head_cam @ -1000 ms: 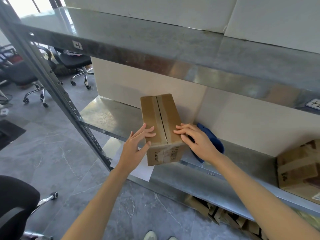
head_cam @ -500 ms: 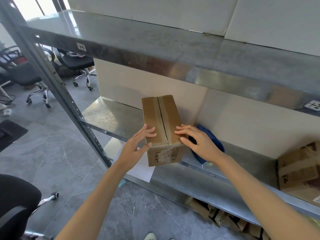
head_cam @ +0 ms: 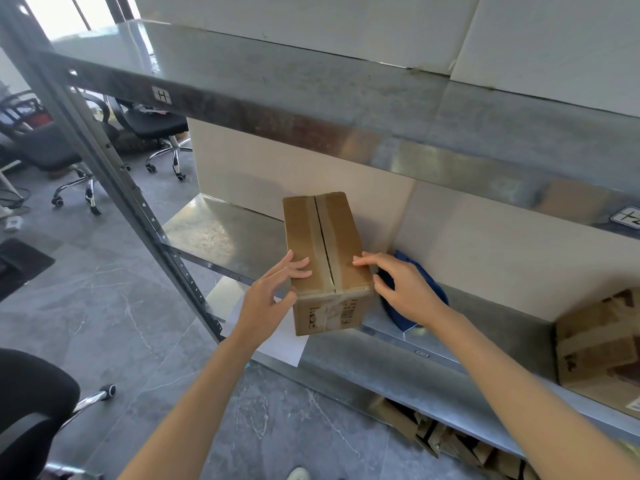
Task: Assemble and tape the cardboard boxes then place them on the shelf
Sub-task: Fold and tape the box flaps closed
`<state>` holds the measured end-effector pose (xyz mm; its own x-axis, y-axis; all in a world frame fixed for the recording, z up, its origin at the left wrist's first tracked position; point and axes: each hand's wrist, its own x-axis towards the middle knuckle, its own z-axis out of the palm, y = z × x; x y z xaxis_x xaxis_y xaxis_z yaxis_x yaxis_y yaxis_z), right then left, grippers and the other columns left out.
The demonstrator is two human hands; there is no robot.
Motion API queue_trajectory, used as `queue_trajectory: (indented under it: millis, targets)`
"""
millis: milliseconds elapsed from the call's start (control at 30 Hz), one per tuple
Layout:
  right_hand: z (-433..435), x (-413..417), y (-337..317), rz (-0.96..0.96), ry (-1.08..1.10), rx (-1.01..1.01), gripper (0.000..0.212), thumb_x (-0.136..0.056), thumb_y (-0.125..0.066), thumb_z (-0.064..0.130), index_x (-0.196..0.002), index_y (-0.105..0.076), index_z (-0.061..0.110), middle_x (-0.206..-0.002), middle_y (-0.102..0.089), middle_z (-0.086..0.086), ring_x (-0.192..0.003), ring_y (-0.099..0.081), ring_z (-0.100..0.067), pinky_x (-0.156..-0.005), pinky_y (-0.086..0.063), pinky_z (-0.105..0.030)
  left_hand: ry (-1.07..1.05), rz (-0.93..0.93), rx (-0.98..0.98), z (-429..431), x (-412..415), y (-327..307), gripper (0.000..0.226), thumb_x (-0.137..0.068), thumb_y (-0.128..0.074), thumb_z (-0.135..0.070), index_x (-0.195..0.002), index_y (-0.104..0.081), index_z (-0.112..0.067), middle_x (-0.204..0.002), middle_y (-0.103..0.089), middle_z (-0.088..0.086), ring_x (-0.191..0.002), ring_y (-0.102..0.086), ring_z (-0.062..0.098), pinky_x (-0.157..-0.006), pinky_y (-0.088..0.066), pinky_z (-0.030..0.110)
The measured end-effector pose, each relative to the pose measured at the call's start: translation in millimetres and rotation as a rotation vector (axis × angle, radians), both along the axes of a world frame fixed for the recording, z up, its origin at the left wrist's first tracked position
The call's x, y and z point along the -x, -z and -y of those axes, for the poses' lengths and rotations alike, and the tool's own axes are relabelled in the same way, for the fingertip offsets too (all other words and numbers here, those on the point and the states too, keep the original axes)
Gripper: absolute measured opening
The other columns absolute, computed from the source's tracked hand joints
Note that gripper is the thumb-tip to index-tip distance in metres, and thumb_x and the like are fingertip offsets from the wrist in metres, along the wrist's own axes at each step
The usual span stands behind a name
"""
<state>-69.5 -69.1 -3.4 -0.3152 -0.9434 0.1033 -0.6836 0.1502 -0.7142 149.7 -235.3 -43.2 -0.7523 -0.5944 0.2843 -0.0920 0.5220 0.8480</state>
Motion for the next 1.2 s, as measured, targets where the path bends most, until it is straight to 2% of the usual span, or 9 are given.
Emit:
queue_trajectory:
  millis: [67,167,400,500,633,733,900,1067,1200]
  targets:
    - [0,-1,2,0.015,0.009,0.019,0.044,-0.098,-0.051,0.003,-0.125,-0.057,0.037,-0.138,-0.055,0.011,-0.132,-0.043,0.002,-0.106,-0.038,-0.014,-0.017,-0.021,0.015,-2,2,1,0.053,-0.09,-0.056,0.004,-0.11,-0.063,-0.044,-0.133,-0.057,-0.03,-0.142,-0.035,0.001,-0.08,-0.041,0.006]
    - [2,-3,5,0.036,0.033,0.067,0.041,-0.098,-0.053,0.006,-0.122,-0.058,0.038,-0.129,-0.056,0.022,-0.125,-0.044,0.011,-0.103,-0.037,-0.01,-0.037,-0.048,0.028,-3,4,1,0.049,-0.09,-0.061,0.003,-0.108,-0.064,-0.042,-0.131,-0.058,-0.028,-0.141,-0.038,0.003,-0.091,-0.039,0.002]
    - [7,-11,11,-0.015,0.086,0.149,0.027,-0.096,-0.058,0.012,-0.119,-0.064,0.024,-0.115,-0.06,0.017,-0.116,-0.048,0.006,-0.096,-0.034,-0.007,-0.064,-0.085,0.005,-8,7,5,0.037,-0.087,-0.064,0.002,-0.107,-0.068,-0.029,-0.129,-0.062,-0.023,-0.141,-0.038,0.003,-0.109,-0.04,0.028]
    - [8,-16,10,-0.031,0.101,0.105,0.03,-0.093,-0.062,0.038,-0.123,-0.059,0.032,-0.116,-0.055,0.02,-0.115,-0.045,0.006,-0.091,-0.033,-0.007,-0.089,-0.095,-0.009,-13,10,4,0.026,-0.086,-0.07,-0.005,-0.105,-0.068,-0.022,-0.128,-0.063,-0.02,-0.141,-0.038,0.002,-0.111,-0.037,0.028]
    - [9,-28,16,-0.066,0.118,0.115,0.057,-0.081,-0.06,0.064,-0.126,-0.059,0.029,-0.124,-0.051,0.014,-0.129,-0.038,-0.001,-0.1,-0.031,-0.013,-0.191,-0.117,-0.002,-28,16,3,0.025,-0.081,-0.074,-0.029,-0.105,-0.065,-0.029,-0.13,-0.062,-0.017,-0.141,-0.037,0.002,-0.103,-0.034,0.008]
    - [8,-32,16,-0.07,0.133,0.155,0.061,-0.08,-0.059,0.064,-0.124,-0.062,0.022,-0.124,-0.053,0.012,-0.131,-0.038,-0.002,-0.105,-0.036,-0.024,-0.272,-0.117,0.017,-37,23,4,0.028,-0.079,-0.072,-0.04,-0.106,-0.063,-0.035,-0.132,-0.059,-0.019,-0.141,-0.034,0.0,-0.098,-0.038,0.012]
    - [11,-34,12,-0.074,0.148,0.135,0.072,-0.069,-0.067,0.067,-0.12,-0.065,0.016,-0.119,-0.054,0.009,-0.13,-0.041,-0.006,-0.103,-0.036,-0.023,-0.31,-0.077,0.075,-40,25,6,0.029,-0.082,-0.065,-0.05,-0.107,-0.062,-0.036,-0.135,-0.056,-0.02,-0.142,-0.032,-0.001,-0.101,-0.049,0.036]
    - [10,-38,11,-0.164,0.157,0.151,0.062,-0.076,-0.068,0.056,-0.12,-0.065,0.013,-0.12,-0.056,0.006,-0.129,-0.042,-0.009,-0.102,-0.04,-0.027,-0.27,-0.043,0.137,-36,21,3,0.06,-0.072,-0.061,-0.079,-0.112,-0.062,-0.033,-0.134,-0.051,-0.027,-0.141,-0.03,-0.005,-0.097,-0.039,0.015]
    - [11,-29,6,-0.214,0.115,0.089,0.064,-0.072,-0.076,0.055,-0.123,-0.065,0.018,-0.12,-0.056,0.008,-0.124,-0.044,-0.009,-0.099,-0.039,-0.025,-0.265,-0.011,0.301,-26,18,1,0.063,-0.072,-0.063,-0.072,-0.11,-0.069,-0.023,-0.13,-0.049,-0.024,-0.133,-0.036,-0.003,-0.095,-0.043,0.023]
